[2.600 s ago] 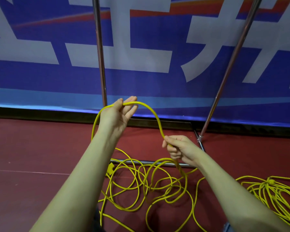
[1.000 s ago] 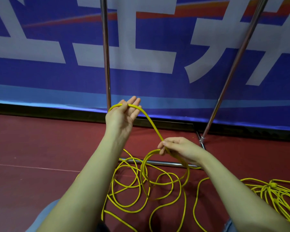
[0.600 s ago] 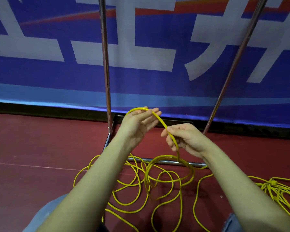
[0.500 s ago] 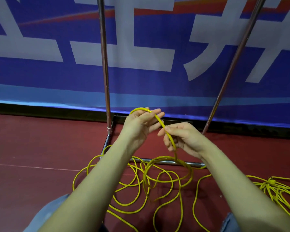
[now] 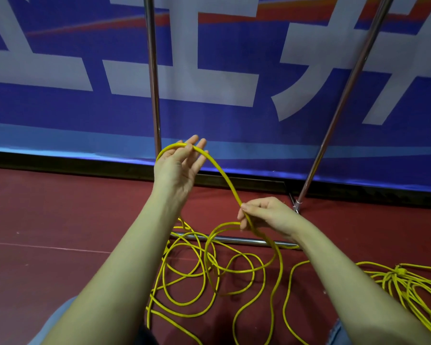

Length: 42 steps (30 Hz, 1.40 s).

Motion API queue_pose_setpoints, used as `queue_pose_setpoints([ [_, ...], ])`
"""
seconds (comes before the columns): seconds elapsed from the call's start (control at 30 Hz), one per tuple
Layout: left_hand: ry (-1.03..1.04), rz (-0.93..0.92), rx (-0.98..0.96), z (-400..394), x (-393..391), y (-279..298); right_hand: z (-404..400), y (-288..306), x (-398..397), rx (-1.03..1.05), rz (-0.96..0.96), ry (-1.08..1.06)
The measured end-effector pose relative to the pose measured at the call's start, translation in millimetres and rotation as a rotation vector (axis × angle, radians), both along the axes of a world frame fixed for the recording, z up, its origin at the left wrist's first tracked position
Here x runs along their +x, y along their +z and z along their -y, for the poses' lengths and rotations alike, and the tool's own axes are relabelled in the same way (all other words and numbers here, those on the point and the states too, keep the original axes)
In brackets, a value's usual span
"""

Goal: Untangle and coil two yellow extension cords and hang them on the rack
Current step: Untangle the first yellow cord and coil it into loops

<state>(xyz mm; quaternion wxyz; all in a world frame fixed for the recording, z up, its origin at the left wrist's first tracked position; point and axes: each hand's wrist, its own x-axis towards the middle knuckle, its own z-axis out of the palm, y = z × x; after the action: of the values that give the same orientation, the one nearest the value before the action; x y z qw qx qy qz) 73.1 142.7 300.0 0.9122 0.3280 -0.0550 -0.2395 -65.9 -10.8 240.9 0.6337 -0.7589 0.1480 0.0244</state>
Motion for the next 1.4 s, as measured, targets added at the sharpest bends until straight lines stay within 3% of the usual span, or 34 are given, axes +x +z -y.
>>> queue_pose_setpoints([
  [0.17, -0.153, 0.008, 0.124, 6.3, -7.3, -5.6, -9.0, 22.6, -1.9, 0.071, 0.094, -0.027],
  [0.33, -0.227, 0.024, 0.055, 16.2, -36.9, -2.9, -18.9, 47.3, 2.1, 0.268, 0.251, -0.045],
  [0.5, -0.114, 0.055, -0.001, 10.4, -31.8, 8.7, -9.2, 30.9, 4.0, 0.212, 0.098, -0.005],
  [0.67, 0.0, -0.046, -0.093, 1.7, -12.3, 11.0, 6.5, 11.3, 2.1, 0.247, -0.035, 0.052],
  [0.77, 0.05, -0.104, -0.127, 1.3, -10.7, 6.4, 8.2, 6.0, -0.4, 0.169, -0.066, 0.078],
  [0.9, 0.064, -0.137, -0.141, -0.3, -0.2, 2.3, 3.5, 8.3, -0.2, 0.104, -0.022, 0.038],
  [0.97, -0.018, -0.092, -0.053, 1.4, -2.3, 0.2, 0.0, 18.3, 0.7, 0.087, 0.023, 0.005],
  [1.07, -0.154, 0.005, 0.052, 9.5, -24.5, -1.2, -6.2, 33.7, 1.3, 0.136, 0.127, -0.031],
  [1.2, -0.15, 0.112, 0.049, 15.8, -37.8, 2.5, -11.3, 45.6, 2.3, 0.252, 0.222, -0.047],
  [1.4, -0.038, 0.033, -0.138, 8.0, -19.3, 16.2, -2.7, 19.1, 2.8, 0.139, 0.035, 0.062],
])
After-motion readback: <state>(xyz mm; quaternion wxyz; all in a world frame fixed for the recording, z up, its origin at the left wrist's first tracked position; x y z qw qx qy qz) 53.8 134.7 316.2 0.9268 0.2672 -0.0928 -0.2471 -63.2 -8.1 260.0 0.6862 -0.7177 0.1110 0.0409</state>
